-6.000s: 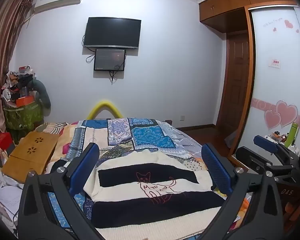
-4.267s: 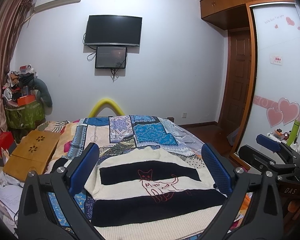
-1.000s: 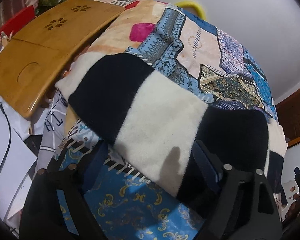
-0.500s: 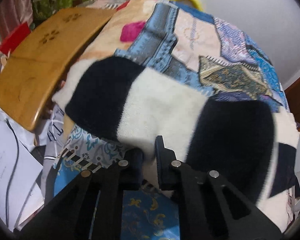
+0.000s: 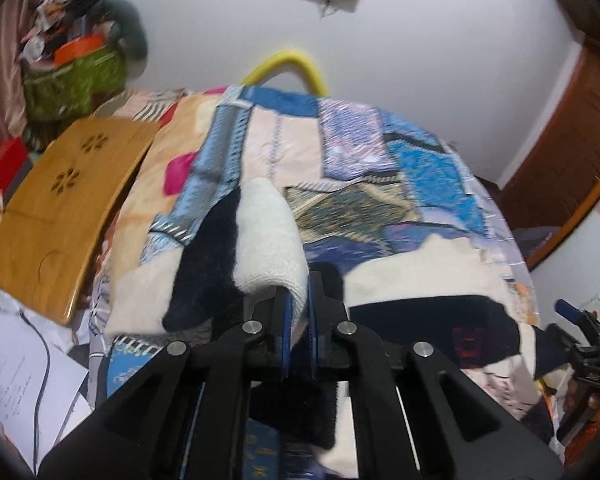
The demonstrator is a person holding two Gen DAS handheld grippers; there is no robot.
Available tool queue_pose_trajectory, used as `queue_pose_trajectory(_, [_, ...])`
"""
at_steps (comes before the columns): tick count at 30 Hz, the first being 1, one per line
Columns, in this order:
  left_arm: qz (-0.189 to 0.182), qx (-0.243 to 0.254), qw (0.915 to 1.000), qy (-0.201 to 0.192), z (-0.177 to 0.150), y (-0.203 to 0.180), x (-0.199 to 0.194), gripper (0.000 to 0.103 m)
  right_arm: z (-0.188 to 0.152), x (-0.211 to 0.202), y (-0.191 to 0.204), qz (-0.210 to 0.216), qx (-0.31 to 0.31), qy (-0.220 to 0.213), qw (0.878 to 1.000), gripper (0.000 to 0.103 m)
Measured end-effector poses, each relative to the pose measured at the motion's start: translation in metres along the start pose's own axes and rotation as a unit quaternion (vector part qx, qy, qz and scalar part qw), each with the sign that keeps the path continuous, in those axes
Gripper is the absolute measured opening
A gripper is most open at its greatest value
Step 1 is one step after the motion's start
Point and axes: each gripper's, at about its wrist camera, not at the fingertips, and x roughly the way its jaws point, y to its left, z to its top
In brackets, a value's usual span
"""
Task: Fold small clothes
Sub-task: 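Carry the sleeve across the sweater body with the left gripper and release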
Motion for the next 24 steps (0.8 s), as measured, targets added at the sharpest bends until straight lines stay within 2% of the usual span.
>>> queue_pose_trajectory(9, [-0.035, 0.053, 0.9978, -0.019, 0.003, -0.077, -0.014, 0.006, -0.002, -0.016, -0.006, 0.005, 0.007, -0.011, 1.000, 0.099])
queue_pose_trajectory(18, [-0.067, 0.105, 0.9918, 0.026, -0.029, -0.152, 0.009, 0.006, -0.013, -0.026, -0.008, 0.006, -0.004, -0.011, 1.000, 0.100])
queue_pose_trajectory(24, [-0.084, 0.110, 0.9875, 0.077, -0.055, -0.170, 0.031, 0.006, -0.020, -0.026, -0.011, 0.005, 0.001, -0.002, 1.000, 0.100])
